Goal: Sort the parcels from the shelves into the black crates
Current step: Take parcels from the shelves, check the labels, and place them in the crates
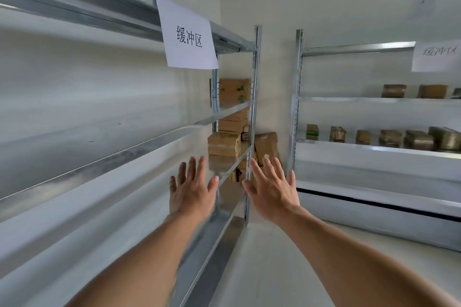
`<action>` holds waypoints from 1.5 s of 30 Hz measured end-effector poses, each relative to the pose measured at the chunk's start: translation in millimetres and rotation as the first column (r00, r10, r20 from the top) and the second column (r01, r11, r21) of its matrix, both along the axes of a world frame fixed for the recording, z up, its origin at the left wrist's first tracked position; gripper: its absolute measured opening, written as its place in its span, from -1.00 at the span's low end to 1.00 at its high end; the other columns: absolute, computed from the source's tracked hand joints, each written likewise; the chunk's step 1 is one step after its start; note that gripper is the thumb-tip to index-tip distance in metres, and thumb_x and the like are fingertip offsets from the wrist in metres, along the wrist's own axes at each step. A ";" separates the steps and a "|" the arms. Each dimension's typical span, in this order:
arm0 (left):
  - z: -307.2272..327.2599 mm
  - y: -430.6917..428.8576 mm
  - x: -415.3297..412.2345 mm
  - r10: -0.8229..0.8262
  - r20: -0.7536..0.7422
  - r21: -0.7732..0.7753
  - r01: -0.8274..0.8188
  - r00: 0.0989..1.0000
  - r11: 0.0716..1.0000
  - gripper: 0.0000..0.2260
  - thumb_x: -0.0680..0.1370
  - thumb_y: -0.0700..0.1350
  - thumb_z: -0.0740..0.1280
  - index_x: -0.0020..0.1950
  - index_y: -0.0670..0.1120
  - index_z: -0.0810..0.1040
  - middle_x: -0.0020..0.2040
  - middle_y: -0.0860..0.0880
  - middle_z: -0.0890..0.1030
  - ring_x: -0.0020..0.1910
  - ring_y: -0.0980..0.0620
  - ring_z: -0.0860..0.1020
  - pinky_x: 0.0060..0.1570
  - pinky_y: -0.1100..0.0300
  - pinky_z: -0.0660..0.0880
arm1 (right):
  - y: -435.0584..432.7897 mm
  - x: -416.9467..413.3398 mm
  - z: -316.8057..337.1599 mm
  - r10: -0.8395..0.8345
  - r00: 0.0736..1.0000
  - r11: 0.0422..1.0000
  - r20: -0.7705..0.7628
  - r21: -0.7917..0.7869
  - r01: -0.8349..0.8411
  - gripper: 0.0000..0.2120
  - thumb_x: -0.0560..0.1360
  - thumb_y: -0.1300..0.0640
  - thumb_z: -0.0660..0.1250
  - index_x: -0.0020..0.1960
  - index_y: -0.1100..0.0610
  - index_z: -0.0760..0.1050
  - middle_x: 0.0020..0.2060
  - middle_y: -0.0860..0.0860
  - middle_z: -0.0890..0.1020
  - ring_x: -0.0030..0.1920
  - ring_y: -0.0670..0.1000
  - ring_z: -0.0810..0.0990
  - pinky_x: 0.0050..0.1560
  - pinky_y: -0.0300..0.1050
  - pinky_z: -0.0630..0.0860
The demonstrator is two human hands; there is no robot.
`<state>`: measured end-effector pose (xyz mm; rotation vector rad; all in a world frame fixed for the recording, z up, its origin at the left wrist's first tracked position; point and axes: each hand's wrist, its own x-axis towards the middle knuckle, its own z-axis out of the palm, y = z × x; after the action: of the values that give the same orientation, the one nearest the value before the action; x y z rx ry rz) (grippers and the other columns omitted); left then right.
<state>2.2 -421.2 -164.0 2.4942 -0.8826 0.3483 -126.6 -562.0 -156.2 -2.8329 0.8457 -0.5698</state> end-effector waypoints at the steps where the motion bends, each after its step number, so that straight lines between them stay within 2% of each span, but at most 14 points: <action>1: 0.0 -16.4 17.8 -0.012 0.010 0.012 0.012 1.000 1.000 -0.41 0.65 0.23 -0.07 0.62 0.09 -0.19 0.63 0.02 -0.13 0.60 -0.04 -0.16 0.53 -0.08 -0.15 | -14.3 17.8 1.0 0.002 1.000 1.000 -0.004 0.000 -0.002 -0.39 0.66 -0.28 -0.10 0.65 -0.16 -0.16 0.66 0.00 -0.10 0.64 0.09 -0.22 0.58 0.30 -0.19; 7: 5.9 -119.5 115.1 -0.066 -0.013 0.031 0.066 0.998 0.997 -0.40 0.65 0.24 -0.09 0.62 0.08 -0.20 0.63 0.00 -0.14 0.60 -0.05 -0.16 0.54 -0.10 -0.16 | -109.3 101.4 2.7 -0.072 0.997 0.995 0.006 0.066 0.072 -0.39 0.66 -0.30 -0.11 0.65 -0.13 -0.07 0.66 -0.01 -0.02 0.64 0.08 -0.17 0.58 0.31 -0.16; 13: -16.4 -216.1 175.5 -0.075 -0.094 0.082 0.083 0.993 0.993 -0.41 0.65 0.25 -0.13 0.60 0.10 -0.26 0.63 0.01 -0.19 0.60 -0.04 -0.19 0.55 -0.10 -0.16 | -208.6 159.2 -10.7 -0.109 0.994 0.990 -0.030 0.085 0.111 -0.39 0.67 -0.28 -0.10 0.65 -0.11 -0.09 0.66 0.00 -0.03 0.64 0.09 -0.18 0.58 0.30 -0.16; 17: -27.0 -295.6 212.5 -0.034 -0.145 0.083 0.046 0.989 0.995 -0.41 0.65 0.25 -0.13 0.60 0.12 -0.27 0.62 0.03 -0.22 0.60 -0.04 -0.20 0.55 -0.11 -0.17 | -287.6 196.5 -20.9 -0.095 0.995 0.990 -0.044 0.103 0.099 -0.39 0.67 -0.27 -0.09 0.66 -0.11 -0.09 0.66 0.01 -0.03 0.64 0.09 -0.18 0.59 0.30 -0.16; 20: -30.7 -363.4 241.5 0.007 -0.115 0.148 0.010 0.993 0.989 -0.41 0.64 0.26 -0.13 0.60 0.15 -0.29 0.61 0.02 -0.26 0.59 -0.06 -0.23 0.53 -0.13 -0.20 | -361.4 228.3 -26.3 -0.083 0.996 0.992 -0.040 0.088 0.087 -0.39 0.68 -0.27 -0.08 0.66 -0.11 -0.09 0.65 0.01 -0.03 0.64 0.11 -0.16 0.58 0.31 -0.16; 23: -34.6 -421.0 273.0 0.059 -0.161 0.187 -0.028 0.985 0.982 -0.40 0.64 0.26 -0.10 0.60 0.14 -0.28 0.61 0.02 -0.28 0.59 -0.08 -0.24 0.54 -0.17 -0.19 | -430.0 265.4 -29.5 -0.041 0.997 0.996 -0.067 0.079 0.046 -0.39 0.67 -0.28 -0.09 0.65 -0.11 -0.09 0.65 0.01 -0.03 0.64 0.12 -0.15 0.58 0.32 -0.16; 28: -29.6 -491.7 321.6 0.159 -0.214 0.177 -0.121 0.964 0.977 -0.40 0.65 0.24 -0.09 0.61 0.10 -0.23 0.63 0.02 -0.20 0.60 -0.07 -0.19 0.54 -0.17 -0.16 | -517.5 327.3 -17.8 0.049 0.995 0.996 -0.090 0.074 -0.043 -0.39 0.67 -0.26 -0.06 0.65 -0.09 -0.05 0.65 0.02 -0.01 0.64 0.12 -0.14 0.57 0.34 -0.16; 35: -43.6 -554.7 396.5 0.298 -0.356 0.098 -0.282 0.886 0.954 -0.40 0.65 0.25 -0.06 0.63 0.07 -0.13 0.64 -0.01 -0.08 0.60 -0.10 -0.07 0.53 -0.17 -0.08 | -584.5 424.2 -33.9 0.179 0.978 0.973 -0.104 0.169 -0.160 -0.43 0.67 -0.25 -0.05 0.63 -0.11 0.02 0.64 0.01 0.09 0.64 0.12 -0.11 0.55 0.38 -0.13; 38: -57.1 -581.8 441.6 0.363 -0.427 0.079 -0.366 0.828 0.927 -0.40 0.64 0.23 -0.04 0.63 0.05 -0.09 0.63 -0.04 -0.01 0.59 -0.14 -0.01 0.50 -0.20 0.00 | -610.0 470.1 -36.7 0.241 0.964 0.952 -0.108 0.217 -0.214 -0.49 0.69 -0.21 -0.02 0.60 -0.13 0.08 0.59 -0.01 0.19 0.63 0.10 -0.01 0.54 0.38 -0.09; 41: -73.6 -611.6 492.4 0.384 -0.535 0.046 -0.428 0.753 0.903 -0.40 0.63 0.21 -0.03 0.63 0.02 -0.06 0.62 -0.07 0.05 0.57 -0.16 0.06 0.48 -0.19 0.07 | -638.6 524.2 -41.5 0.295 0.948 0.939 -0.121 0.220 -0.264 -0.60 0.69 -0.16 0.01 0.50 -0.15 0.22 0.44 -0.04 0.38 0.54 0.07 0.23 0.53 0.39 0.10; 45: -83.1 -649.3 549.8 0.309 -0.713 -0.081 -0.512 0.629 0.855 -0.43 0.66 0.16 0.00 0.61 -0.07 0.04 0.58 -0.18 0.18 0.51 -0.21 0.22 0.47 -0.09 0.17 | -677.0 601.7 -52.0 0.336 0.929 0.913 -0.156 0.295 -0.281 -0.65 0.67 -0.16 0.02 0.41 -0.14 0.31 0.32 -0.05 0.47 0.42 0.09 0.38 0.44 0.37 0.29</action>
<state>552.0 -1070.5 -247.1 2.2471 0.0635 -0.2966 475.1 -1239.0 -208.2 -2.7185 0.4379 -0.1105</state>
